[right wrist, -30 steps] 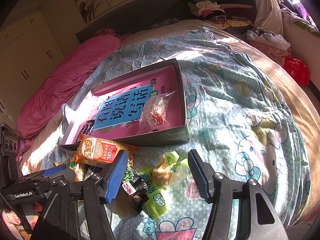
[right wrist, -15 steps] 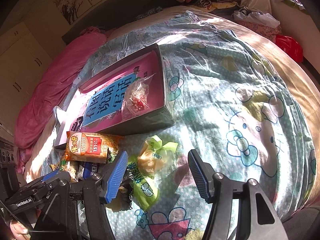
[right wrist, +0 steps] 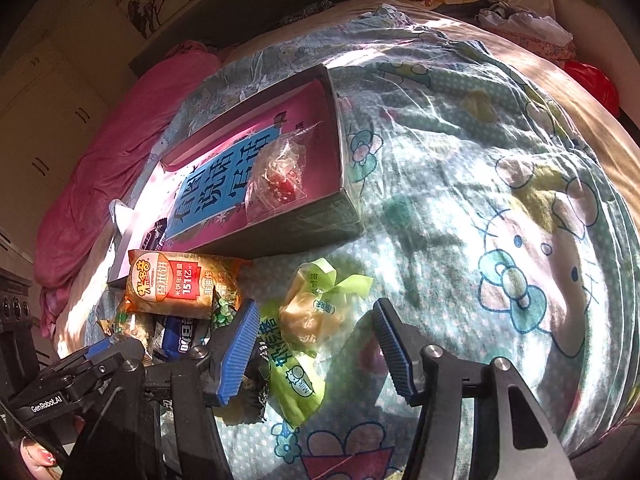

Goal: Organize snacks
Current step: 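Move the left tool back to the pile while the right tool grasps the yellow-green packet, then grasp the clear pastry bag with the left tool while the right tool holds its packet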

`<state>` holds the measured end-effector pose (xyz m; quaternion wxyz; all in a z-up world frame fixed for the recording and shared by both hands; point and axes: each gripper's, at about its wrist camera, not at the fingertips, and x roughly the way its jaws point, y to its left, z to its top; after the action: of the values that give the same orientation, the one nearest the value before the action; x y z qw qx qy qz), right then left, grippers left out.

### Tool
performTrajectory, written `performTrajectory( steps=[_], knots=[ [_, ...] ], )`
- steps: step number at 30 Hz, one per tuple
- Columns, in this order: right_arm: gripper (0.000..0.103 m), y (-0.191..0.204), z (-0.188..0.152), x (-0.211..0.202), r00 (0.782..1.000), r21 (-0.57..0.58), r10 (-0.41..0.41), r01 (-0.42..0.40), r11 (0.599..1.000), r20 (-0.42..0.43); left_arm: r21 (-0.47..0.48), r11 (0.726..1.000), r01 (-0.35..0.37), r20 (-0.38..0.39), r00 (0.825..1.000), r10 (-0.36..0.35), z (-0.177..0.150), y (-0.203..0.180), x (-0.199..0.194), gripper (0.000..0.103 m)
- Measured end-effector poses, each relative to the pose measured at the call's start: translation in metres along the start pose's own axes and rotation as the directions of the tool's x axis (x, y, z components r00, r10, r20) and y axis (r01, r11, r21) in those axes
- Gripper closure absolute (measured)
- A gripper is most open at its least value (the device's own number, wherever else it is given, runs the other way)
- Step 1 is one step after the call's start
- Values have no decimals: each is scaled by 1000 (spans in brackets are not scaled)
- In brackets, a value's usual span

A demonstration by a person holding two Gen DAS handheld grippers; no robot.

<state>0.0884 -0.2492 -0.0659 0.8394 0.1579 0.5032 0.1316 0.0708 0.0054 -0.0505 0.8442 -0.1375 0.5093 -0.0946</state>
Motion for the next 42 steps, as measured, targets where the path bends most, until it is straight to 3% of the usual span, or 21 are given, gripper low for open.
performTrajectory(
  steps=[6, 11, 18, 27, 32, 42],
  knots=[
    [48, 12, 1, 12, 998, -78, -55, 54, 996, -12, -11, 1000, -10, -6, 1000, 10, 1, 1, 4, 31],
    [60, 18, 1, 17, 995, -139, -96, 93, 986, -13, -16, 1000, -14, -9, 1000, 14, 2, 0, 7, 31],
    [70, 24, 1, 15, 996, -181, -87, 85, 980, 0, -11, 1000, -20, -9, 1000, 20, 5, -2, 10, 31],
    [70, 21, 9, 2, 997, -166, -50, 58, 984, 54, -68, 998, -2, -2, 1000, 2, 9, 4, 16, 32],
    [70, 15, 15, -6, 996, -139, -32, 44, 989, 87, -81, 997, -3, -2, 1000, 2, 9, 8, 16, 54],
    [70, 19, 17, -18, 989, -161, -5, 29, 987, 145, -66, 998, 22, 53, 998, -19, 7, 15, -7, 58]
  ],
)
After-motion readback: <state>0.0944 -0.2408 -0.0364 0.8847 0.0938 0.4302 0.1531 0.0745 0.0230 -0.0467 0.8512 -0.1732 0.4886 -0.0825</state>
